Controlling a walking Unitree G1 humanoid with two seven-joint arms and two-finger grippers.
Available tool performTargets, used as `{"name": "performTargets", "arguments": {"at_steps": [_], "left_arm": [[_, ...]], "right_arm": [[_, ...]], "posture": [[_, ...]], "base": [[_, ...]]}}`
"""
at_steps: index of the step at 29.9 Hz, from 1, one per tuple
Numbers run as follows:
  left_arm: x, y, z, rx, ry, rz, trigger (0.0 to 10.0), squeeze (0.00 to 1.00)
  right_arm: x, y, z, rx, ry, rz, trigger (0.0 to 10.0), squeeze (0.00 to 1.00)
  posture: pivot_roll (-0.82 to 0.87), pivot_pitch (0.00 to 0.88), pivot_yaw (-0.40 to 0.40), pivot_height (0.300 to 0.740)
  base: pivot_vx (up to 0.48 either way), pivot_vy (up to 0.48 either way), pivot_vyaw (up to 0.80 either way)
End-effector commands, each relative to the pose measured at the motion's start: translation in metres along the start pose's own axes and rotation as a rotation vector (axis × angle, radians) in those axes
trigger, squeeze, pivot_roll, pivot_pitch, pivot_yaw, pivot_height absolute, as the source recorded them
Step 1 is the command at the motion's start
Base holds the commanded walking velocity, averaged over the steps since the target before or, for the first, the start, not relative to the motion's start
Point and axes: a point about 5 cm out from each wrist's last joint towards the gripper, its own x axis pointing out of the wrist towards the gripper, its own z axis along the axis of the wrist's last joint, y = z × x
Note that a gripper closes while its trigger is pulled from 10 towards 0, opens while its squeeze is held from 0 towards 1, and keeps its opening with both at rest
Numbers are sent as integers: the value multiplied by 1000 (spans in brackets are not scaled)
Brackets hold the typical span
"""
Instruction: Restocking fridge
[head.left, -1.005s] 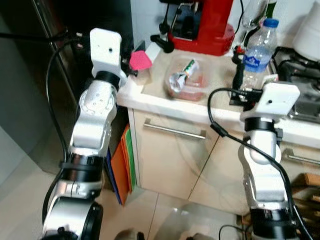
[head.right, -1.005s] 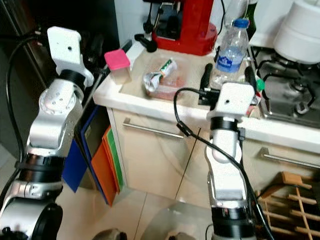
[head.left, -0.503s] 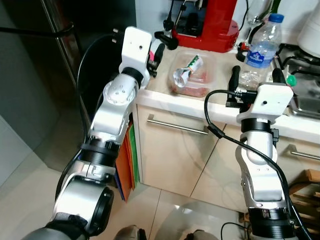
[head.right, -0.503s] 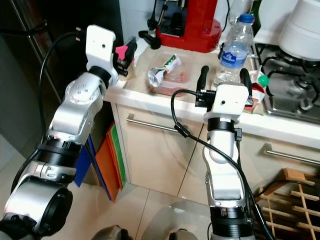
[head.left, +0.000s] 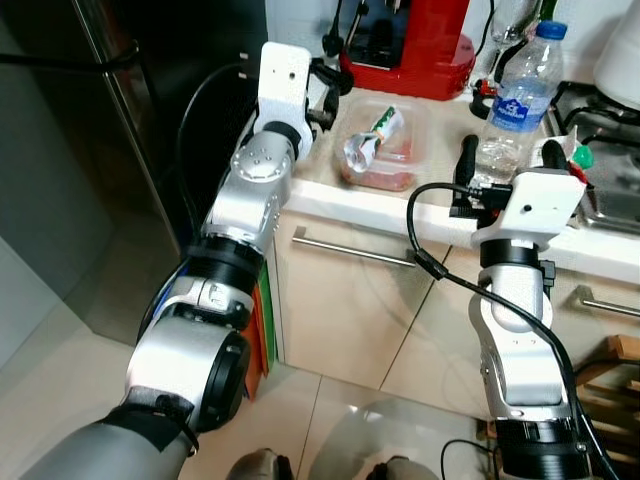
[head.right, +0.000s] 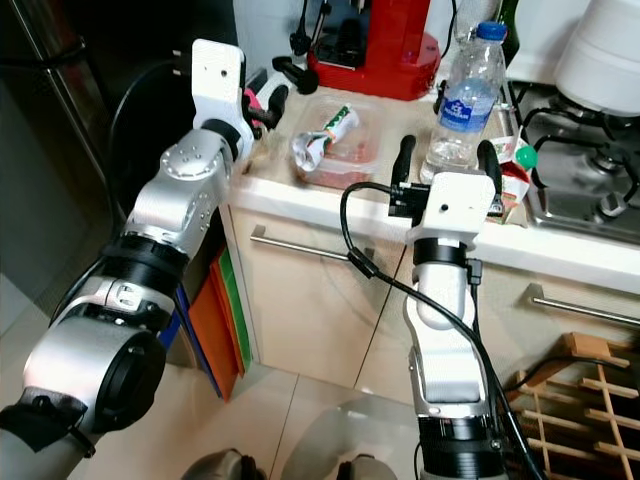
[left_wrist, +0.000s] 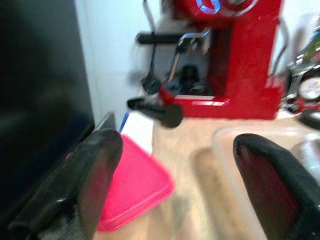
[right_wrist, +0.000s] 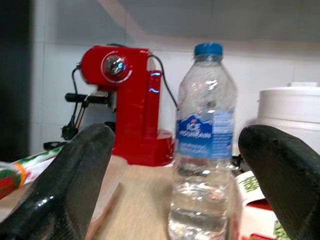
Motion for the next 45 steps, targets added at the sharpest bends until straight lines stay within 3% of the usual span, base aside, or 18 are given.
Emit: {"name": "performTargets", "arguments": {"at_steps": [1, 5, 6, 13, 15, 18, 24, 35, 45], "left_arm": [[5, 5, 9, -23, -6, 43, 10000, 1000], [10, 4, 24, -71, -38, 59, 10000, 1000], [12, -1, 36, -82, -75, 52, 10000, 0], [16, -11, 35, -121, -41, 36, 10000, 0], [17, -14, 27, -183, 24, 51, 10000, 0], [18, -12, 22, -210, 60, 102, 10000, 0], [18, -7, 22, -153, 42, 166, 10000, 0], [19, -17, 11, -208, 123, 114, 10000, 0], [16, -9, -5, -225, 214, 203, 10000, 0]], "right_arm": [[-1, 0, 1, -7, -2, 8, 10000, 0], [-3, 1, 1, -9, 5, 20, 10000, 0], [-4, 1, 1, -9, 9, 35, 10000, 0], [-5, 4, 0, -9, 14, 53, 10000, 0], [-3, 4, 1, -6, 10, 45, 10000, 0], [-5, 5, 1, -5, 14, 43, 10000, 0], [-7, 4, 0, -7, 21, 42, 10000, 0], [-9, 1, 0, -12, 28, 39, 10000, 0], [-11, 1, -2, -13, 41, 41, 10000, 0]], "posture": [[-61, 0, 12, 703], [-64, 0, -5, 703], [-59, 4, -10, 703], [-65, 4, -5, 703], [-70, 7, 2, 703], [-75, 12, 5, 703], [-85, 20, 6, 703], [-92, 32, 6, 703], [-95, 37, 5, 703]], "base": [[0, 0, 0], [0, 0, 0], [0, 0, 0], [0, 0, 0], [0, 0, 0], [0, 0, 0], [0, 0, 0], [0, 0, 0], [0, 0, 0]]}}
